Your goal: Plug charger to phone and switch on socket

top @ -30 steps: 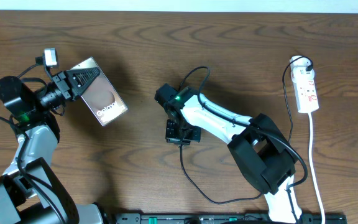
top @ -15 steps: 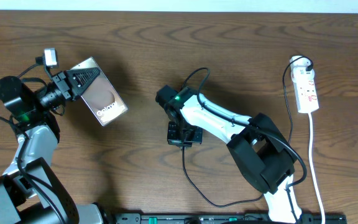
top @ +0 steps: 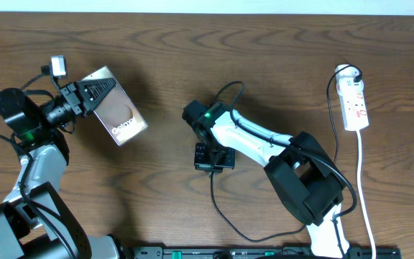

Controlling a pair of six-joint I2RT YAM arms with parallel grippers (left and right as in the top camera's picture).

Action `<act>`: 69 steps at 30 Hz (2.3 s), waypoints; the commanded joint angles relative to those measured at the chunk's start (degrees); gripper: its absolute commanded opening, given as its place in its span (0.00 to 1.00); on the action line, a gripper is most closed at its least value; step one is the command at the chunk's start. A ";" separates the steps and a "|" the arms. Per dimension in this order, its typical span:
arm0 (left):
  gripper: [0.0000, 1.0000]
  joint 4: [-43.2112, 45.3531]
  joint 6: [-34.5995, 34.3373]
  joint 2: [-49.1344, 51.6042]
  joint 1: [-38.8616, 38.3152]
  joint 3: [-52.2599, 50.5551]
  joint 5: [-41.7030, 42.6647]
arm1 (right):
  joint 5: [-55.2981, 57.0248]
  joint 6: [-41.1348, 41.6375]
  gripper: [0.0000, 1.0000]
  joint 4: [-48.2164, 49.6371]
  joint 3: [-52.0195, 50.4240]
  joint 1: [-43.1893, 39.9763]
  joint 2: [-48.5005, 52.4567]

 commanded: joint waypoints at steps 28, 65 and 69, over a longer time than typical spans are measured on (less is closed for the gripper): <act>0.07 0.48 4.61 -0.07 0.00 0.42 -1.14 | -74.64 -31.74 0.01 52.54 0.42 -16.44 4.68; 0.07 -1.75 4.61 -0.07 -0.87 0.42 -4.76 | -74.66 -41.88 0.01 60.13 0.42 -5.51 4.68; 0.07 -1.73 4.87 -0.07 -1.73 0.42 -3.56 | -74.66 -42.69 0.01 60.13 0.42 -4.50 4.70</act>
